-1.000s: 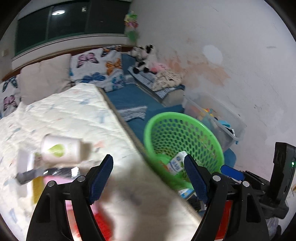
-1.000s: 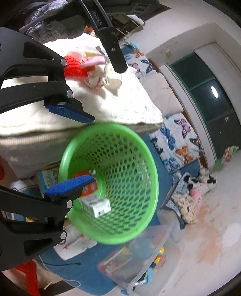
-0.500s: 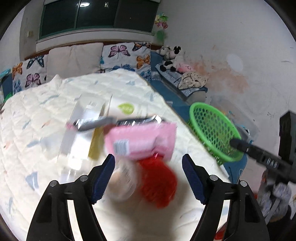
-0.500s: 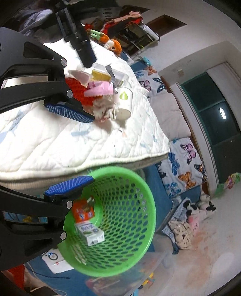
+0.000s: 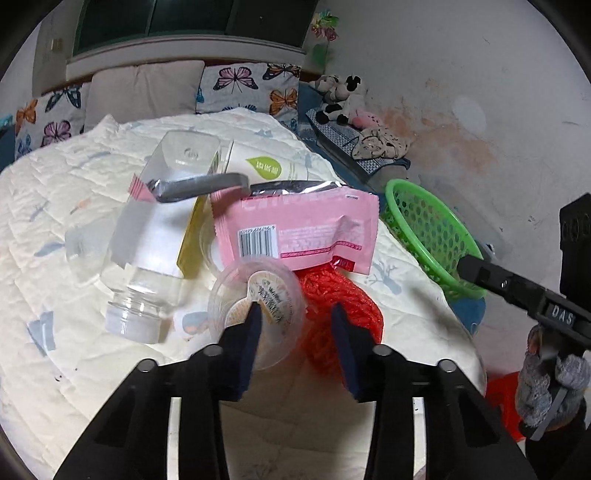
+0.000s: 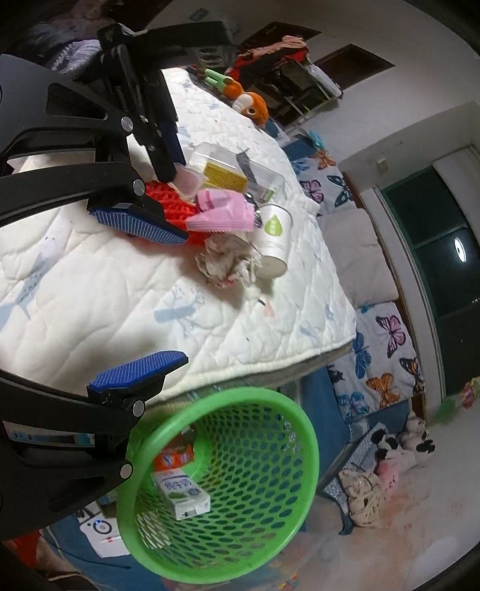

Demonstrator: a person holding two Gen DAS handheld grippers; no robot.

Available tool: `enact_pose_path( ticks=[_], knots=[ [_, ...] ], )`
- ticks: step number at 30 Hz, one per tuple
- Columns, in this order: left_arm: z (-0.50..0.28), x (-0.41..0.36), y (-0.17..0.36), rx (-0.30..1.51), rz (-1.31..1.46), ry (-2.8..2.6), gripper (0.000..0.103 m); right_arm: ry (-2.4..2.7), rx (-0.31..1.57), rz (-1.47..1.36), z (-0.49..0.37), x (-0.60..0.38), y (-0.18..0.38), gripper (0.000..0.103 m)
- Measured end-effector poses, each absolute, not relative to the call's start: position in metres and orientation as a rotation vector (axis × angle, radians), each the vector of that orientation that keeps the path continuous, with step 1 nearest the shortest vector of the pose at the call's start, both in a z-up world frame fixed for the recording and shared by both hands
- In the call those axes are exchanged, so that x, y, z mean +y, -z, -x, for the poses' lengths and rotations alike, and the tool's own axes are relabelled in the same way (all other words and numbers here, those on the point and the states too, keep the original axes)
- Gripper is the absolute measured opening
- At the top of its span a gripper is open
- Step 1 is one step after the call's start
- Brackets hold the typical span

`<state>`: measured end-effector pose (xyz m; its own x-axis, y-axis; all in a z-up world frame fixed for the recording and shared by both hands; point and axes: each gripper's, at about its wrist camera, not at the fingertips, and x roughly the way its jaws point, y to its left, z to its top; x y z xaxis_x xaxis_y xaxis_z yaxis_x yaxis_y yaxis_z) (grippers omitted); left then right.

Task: Collect trash
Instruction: 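Grasp the round clear plastic tub with the left gripper, then grasp the red mesh net with the right gripper while the left gripper holds the tub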

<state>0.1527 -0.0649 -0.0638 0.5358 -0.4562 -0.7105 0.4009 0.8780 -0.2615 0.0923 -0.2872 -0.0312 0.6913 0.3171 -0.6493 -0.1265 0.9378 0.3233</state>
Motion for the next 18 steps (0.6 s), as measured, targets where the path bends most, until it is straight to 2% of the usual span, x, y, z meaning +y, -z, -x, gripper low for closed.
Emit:
enact_pose_path(
  ticks=[1, 4, 10, 18],
  knots=[
    [-0.153, -0.063, 0.065, 0.866, 0.084, 0.522, 0.027, -0.257, 0.774, -0.262, -0.092, -0.285, 0.032, 0.06],
    [-0.153, -0.057, 0.067, 0.87, 0.106, 0.54, 0.015, -0.281, 0.788, -0.253, -0.091, -0.275, 0.036, 0.06],
    [-0.144, -0.044, 0.061, 0.843, 0.13, 0.534, 0.008, -0.344, 0.818, -0.229, -0.095, -0.247, 0.044, 0.06],
    [-0.132, -0.013, 0.043, 0.798, 0.195, 0.52, 0.007, -0.412, 0.859, -0.209, -0.112, -0.207, 0.06, 0.06]
  ],
)
